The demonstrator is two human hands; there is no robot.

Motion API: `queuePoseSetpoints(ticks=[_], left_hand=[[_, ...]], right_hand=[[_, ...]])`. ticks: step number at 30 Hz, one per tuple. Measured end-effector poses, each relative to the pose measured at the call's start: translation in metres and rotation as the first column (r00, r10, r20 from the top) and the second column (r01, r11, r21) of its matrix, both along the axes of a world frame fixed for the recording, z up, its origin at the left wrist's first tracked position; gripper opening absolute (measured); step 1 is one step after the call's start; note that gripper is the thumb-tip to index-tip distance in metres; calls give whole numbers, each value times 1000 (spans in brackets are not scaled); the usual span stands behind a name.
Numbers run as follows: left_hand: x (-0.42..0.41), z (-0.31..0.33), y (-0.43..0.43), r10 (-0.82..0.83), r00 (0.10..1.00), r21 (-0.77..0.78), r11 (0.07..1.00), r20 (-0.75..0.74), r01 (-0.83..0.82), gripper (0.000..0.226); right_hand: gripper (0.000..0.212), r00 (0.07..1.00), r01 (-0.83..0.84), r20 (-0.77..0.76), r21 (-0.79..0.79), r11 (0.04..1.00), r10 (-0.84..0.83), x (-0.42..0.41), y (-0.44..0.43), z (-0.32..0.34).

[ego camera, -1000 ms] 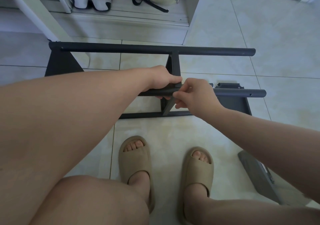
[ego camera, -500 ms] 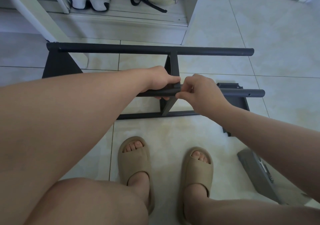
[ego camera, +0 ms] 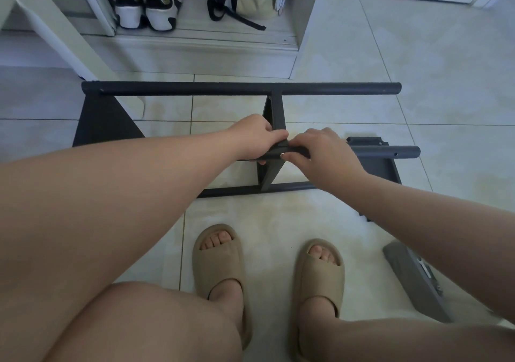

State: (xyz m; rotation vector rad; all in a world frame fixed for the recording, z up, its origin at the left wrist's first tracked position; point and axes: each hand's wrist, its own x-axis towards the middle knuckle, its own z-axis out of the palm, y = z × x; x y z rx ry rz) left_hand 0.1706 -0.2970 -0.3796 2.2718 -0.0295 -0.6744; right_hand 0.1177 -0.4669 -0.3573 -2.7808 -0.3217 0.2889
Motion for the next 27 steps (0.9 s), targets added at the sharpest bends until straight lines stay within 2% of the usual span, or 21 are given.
queuePoseSetpoints(ticks=[4,9,11,14,18,24,27], left_hand=[[-15,6,-2,36,981,185,980,190,-72,33],[-28,28,-11,-122,891,357,933,438,-48,34],[-33,40,-26,-210,825,373,928,525,-1,34],[-44,55,-58,-338,728,336,929,596,156,29],[-68,58,-113,-530,652,340,848,542,406,18],[-96,21,-198,-701,666,321,712,255,625,12],[-104,-5,-238,-681,717,236,729,149,643,12]], right_hand=[[45,995,-52,-85,7,999,53,-15,-16,6],[58,994,-67,-91,-96,993,58,-43,-61,19],[59,996,-52,-78,-143,988,41,-54,-83,23],[58,996,-20,-89,-212,977,2,-74,-120,23],[58,987,35,-142,-276,961,-77,-107,-176,12],[49,927,170,-276,-299,939,-255,-146,-256,-30],[45,859,285,-337,-310,907,-386,-162,-293,-60]])
